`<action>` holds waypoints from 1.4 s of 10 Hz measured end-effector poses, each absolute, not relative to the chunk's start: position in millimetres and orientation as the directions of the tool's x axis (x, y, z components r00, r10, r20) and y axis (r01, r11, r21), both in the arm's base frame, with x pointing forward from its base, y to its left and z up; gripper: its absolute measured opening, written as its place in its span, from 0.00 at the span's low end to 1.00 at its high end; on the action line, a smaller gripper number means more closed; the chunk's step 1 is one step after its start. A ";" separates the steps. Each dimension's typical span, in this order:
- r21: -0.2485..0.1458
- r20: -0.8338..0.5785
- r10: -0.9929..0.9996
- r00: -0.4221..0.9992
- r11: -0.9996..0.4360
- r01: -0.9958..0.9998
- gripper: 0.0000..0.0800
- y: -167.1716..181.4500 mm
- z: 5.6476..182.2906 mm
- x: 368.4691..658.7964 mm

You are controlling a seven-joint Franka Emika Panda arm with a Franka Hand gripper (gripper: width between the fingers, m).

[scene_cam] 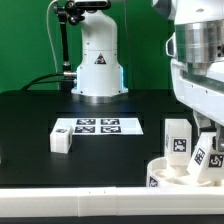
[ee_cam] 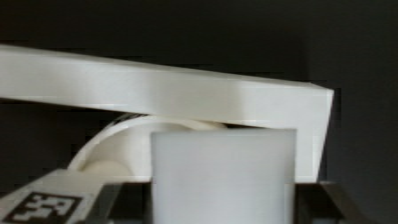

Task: Assemble stool

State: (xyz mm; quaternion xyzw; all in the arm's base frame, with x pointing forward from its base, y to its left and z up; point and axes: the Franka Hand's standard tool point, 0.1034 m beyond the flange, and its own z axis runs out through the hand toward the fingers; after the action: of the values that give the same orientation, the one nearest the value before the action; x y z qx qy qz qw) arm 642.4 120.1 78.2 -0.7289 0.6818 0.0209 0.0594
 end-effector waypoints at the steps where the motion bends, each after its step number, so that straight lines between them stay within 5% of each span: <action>1: -0.055 -0.113 -0.993 0.043 -0.037 -0.998 0.43 120.1 78.2 642.5; 6: -0.032 -0.183 -0.913 -0.365 0.377 -0.926 0.43 120.0 78.5 644.7; 14: -0.021 -0.244 -0.826 -0.508 0.528 -0.849 0.43 127.1 79.4 643.7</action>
Offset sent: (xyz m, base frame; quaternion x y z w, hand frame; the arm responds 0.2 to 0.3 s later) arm 0.0000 0.0000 0.0000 0.0000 0.0000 0.1938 0.9810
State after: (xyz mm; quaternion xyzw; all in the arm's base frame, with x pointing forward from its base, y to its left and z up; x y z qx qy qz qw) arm 643.7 127.1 79.4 -0.4830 0.8669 0.0507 0.1124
